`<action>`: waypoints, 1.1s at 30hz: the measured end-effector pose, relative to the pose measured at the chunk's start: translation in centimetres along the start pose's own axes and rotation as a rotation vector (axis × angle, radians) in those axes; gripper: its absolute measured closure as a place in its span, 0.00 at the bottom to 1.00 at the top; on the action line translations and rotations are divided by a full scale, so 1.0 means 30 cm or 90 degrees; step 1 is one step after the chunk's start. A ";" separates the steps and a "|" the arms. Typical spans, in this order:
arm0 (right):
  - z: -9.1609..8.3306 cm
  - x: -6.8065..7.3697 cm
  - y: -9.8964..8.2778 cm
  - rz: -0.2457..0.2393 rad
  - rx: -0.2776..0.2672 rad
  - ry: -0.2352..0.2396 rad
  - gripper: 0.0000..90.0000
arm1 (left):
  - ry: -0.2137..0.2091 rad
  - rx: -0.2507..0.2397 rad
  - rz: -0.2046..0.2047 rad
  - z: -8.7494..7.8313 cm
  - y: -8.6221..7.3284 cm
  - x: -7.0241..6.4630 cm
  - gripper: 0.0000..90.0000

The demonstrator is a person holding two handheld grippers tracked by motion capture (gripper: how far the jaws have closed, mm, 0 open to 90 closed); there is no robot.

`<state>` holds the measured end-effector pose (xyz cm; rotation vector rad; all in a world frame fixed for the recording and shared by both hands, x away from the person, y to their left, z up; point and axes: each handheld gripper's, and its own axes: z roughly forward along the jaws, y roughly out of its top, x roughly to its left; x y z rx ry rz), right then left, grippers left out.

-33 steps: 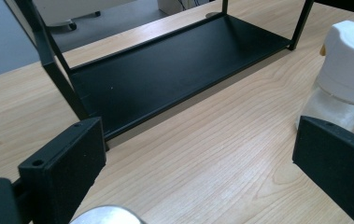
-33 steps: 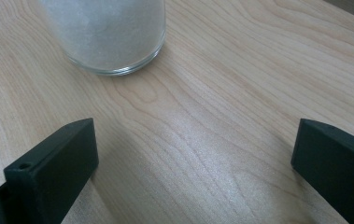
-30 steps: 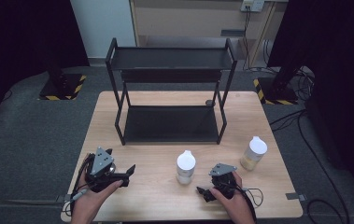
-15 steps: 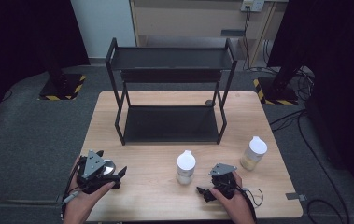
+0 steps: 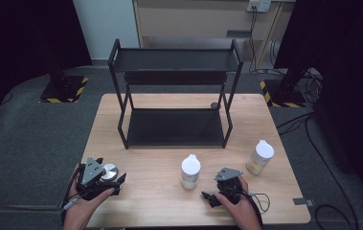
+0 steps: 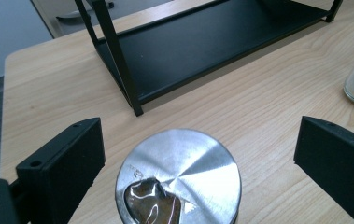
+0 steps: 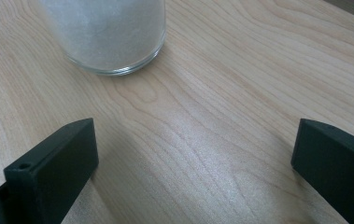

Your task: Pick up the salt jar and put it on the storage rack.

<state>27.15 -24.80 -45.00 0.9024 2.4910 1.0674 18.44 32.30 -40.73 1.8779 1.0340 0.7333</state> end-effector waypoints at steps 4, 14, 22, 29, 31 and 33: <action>0.000 0.000 0.000 0.000 0.000 0.000 0.01 | -0.006 0.002 0.003 0.004 -0.012 0.010 0.01; 0.000 0.000 0.000 0.000 0.000 0.000 0.01 | -0.014 0.016 0.005 0.029 -0.053 0.024 0.01; 0.000 0.000 0.000 0.000 0.000 0.000 0.01 | -0.017 0.016 -0.007 0.039 -0.083 0.042 0.02; 0.000 0.000 0.000 0.000 0.000 0.000 0.01 | -0.027 0.025 -0.003 0.047 -0.092 0.052 0.02; 0.000 0.000 0.000 0.000 0.000 0.000 0.01 | -0.029 0.031 0.000 0.052 -0.094 0.052 0.02; 0.000 0.000 0.000 0.000 0.000 0.000 0.01 | -0.029 0.035 -0.001 0.057 -0.096 0.052 0.03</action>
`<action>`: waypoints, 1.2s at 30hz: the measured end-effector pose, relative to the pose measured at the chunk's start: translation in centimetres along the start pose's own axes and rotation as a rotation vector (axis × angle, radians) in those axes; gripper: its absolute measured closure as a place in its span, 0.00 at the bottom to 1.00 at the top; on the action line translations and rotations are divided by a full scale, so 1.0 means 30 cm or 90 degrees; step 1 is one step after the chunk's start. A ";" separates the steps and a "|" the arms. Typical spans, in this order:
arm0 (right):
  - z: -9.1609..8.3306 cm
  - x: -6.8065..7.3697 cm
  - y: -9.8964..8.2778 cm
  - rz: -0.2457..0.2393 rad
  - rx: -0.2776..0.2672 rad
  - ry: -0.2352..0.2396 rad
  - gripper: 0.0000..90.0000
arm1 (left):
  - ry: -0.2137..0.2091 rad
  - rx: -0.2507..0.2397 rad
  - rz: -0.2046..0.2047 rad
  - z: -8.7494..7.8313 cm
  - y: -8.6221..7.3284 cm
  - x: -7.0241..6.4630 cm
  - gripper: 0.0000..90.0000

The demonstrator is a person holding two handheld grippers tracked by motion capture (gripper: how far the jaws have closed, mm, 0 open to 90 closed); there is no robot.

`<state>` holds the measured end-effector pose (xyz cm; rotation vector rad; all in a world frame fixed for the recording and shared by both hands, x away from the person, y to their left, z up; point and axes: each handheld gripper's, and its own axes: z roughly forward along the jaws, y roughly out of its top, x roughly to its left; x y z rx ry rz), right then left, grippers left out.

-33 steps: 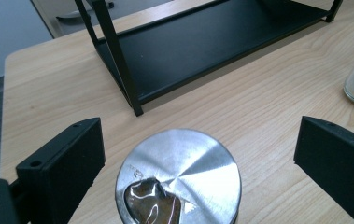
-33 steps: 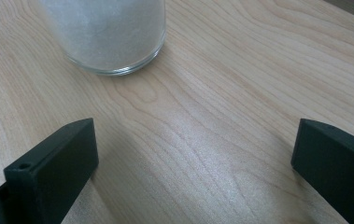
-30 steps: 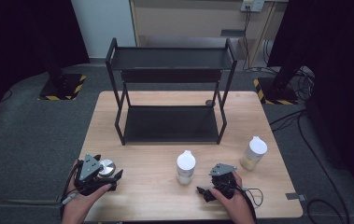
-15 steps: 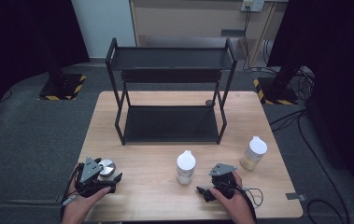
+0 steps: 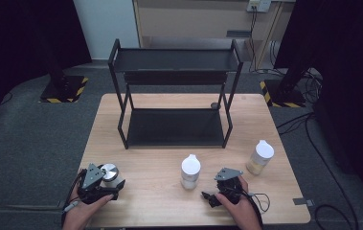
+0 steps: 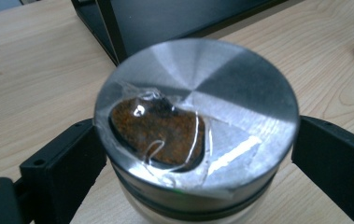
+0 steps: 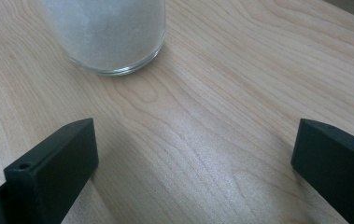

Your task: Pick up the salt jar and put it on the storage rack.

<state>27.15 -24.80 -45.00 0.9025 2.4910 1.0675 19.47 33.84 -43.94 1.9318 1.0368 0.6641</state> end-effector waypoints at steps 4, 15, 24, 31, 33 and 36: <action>0.000 0.000 0.000 0.000 0.000 0.000 0.01 | 0.000 0.005 -0.002 0.006 -0.006 0.003 0.04; 0.000 0.000 0.000 0.000 0.000 0.000 0.01 | -0.011 0.009 -0.001 0.013 -0.020 0.016 0.15; 0.000 0.000 0.000 0.000 0.000 0.000 0.01 | -0.008 0.011 -0.006 0.013 -0.022 0.020 0.32; 0.000 0.000 0.000 0.000 0.000 0.000 0.01 | -0.007 0.011 -0.018 0.012 -0.020 0.019 0.33; 0.000 0.000 0.000 0.000 0.000 0.000 0.01 | -0.006 0.012 -0.018 0.013 -0.017 0.014 0.33; 0.000 0.000 0.000 0.000 0.000 0.000 0.01 | -0.007 0.013 -0.015 0.017 -0.001 -0.003 0.33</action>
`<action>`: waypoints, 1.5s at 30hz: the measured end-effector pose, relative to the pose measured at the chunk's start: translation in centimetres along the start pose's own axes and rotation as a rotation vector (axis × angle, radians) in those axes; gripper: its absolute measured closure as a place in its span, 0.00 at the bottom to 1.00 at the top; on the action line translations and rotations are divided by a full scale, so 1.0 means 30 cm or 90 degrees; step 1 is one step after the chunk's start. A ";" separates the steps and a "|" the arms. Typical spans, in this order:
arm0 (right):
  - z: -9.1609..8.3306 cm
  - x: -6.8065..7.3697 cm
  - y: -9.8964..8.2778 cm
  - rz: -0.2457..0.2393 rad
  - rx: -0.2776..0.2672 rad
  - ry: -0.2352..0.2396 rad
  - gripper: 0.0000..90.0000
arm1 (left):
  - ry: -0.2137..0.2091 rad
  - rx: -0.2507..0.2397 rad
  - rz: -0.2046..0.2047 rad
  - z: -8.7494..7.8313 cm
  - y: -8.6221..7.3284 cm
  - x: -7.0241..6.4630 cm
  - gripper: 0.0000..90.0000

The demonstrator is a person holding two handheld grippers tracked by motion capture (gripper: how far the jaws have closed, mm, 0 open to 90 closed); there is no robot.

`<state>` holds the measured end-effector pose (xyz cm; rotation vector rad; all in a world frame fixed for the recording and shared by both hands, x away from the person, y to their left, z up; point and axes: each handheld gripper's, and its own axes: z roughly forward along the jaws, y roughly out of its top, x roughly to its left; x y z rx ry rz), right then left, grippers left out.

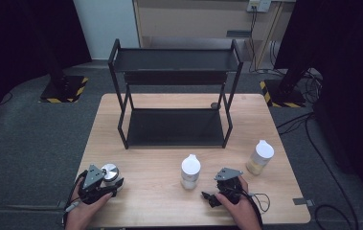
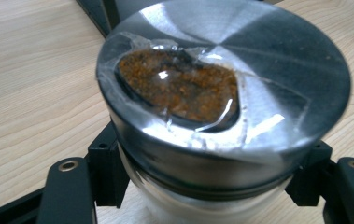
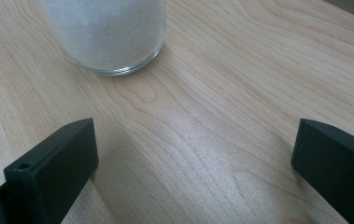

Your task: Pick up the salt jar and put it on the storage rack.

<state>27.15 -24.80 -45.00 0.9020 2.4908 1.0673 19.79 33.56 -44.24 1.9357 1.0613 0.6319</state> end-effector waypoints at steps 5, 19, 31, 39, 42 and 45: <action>0.000 0.000 0.000 0.000 0.000 0.000 0.01 | 0.000 -0.010 -0.010 0.011 0.026 -0.036 0.33; 0.000 0.000 0.000 0.000 0.000 0.000 0.01 | 0.031 -0.001 -0.027 0.039 0.071 -0.132 0.33; 0.000 0.000 0.000 0.000 0.000 0.000 0.01 | 0.055 -0.005 -0.039 0.040 0.089 -0.178 0.33; 0.000 0.000 0.001 0.001 0.000 0.000 0.01 | 0.067 -0.004 -0.045 0.036 0.096 -0.197 0.33; 0.000 0.000 0.001 0.001 0.001 0.000 0.01 | 0.070 -0.008 -0.050 0.033 0.099 -0.204 0.33; 0.000 0.000 0.001 0.001 0.001 0.001 0.01 | 0.075 -0.009 -0.049 0.032 0.110 -0.216 0.33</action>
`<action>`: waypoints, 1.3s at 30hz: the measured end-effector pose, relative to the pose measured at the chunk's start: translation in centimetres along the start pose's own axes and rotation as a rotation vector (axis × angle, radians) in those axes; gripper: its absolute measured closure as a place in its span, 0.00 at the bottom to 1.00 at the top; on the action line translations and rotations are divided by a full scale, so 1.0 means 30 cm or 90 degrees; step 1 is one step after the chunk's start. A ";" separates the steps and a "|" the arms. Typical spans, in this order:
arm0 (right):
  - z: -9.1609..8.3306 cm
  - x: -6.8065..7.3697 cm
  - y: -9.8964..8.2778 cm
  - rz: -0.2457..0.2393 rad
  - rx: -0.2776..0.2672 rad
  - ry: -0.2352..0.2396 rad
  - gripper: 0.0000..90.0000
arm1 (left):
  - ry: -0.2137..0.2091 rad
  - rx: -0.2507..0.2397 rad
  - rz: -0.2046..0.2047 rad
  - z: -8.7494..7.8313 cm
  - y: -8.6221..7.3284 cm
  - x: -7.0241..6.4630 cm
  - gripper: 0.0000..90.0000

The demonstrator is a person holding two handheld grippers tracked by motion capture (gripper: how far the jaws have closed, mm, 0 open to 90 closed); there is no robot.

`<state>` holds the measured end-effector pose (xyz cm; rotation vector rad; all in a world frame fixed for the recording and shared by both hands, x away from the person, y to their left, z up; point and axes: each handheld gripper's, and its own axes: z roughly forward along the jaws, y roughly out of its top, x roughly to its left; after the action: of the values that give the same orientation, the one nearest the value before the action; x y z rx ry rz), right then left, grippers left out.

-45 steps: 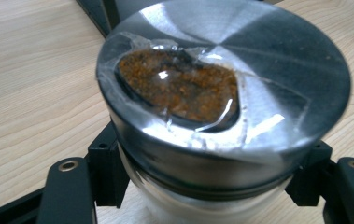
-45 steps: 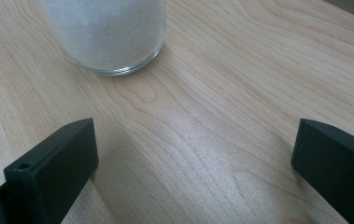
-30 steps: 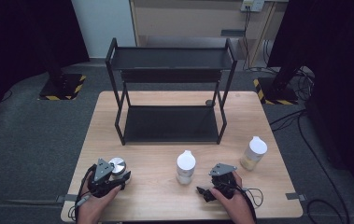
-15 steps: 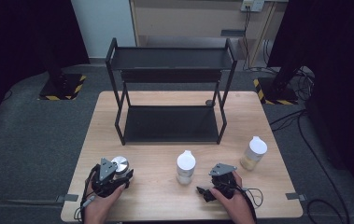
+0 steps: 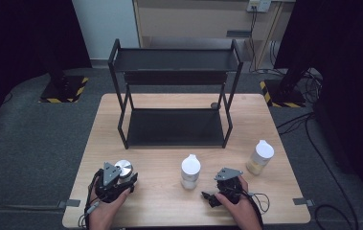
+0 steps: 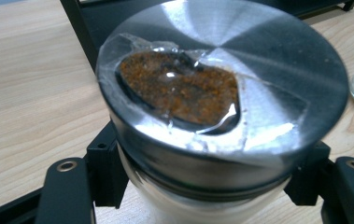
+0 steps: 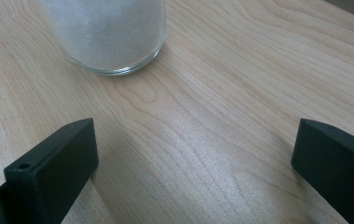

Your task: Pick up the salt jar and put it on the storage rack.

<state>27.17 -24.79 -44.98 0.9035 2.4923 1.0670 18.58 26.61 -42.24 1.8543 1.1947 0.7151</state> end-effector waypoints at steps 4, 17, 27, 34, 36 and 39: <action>0.000 0.000 0.000 0.000 0.000 0.000 0.01 | 0.003 -0.001 -0.005 0.005 0.014 -0.017 0.33; 0.000 0.000 0.000 0.000 0.000 0.000 0.01 | 0.021 -0.009 -0.014 0.074 0.087 -0.060 0.33; 0.000 0.000 0.000 0.000 0.000 0.000 0.01 | 0.022 -0.011 -0.008 0.159 0.178 -0.090 0.33; 0.000 0.000 0.000 0.000 0.001 0.000 0.01 | 0.026 -0.012 -0.019 0.207 0.215 -0.099 0.33; 0.000 0.000 0.000 -0.001 0.000 0.000 0.01 | 0.029 -0.011 -0.018 0.217 0.226 -0.100 0.33; 0.000 0.000 -0.001 0.000 -0.001 0.000 0.01 | 0.034 -0.013 -0.015 0.230 0.241 -0.099 0.33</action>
<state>27.15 -24.80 -45.01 0.9038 2.4910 1.0682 26.25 19.98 -39.77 1.8112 1.2371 0.7644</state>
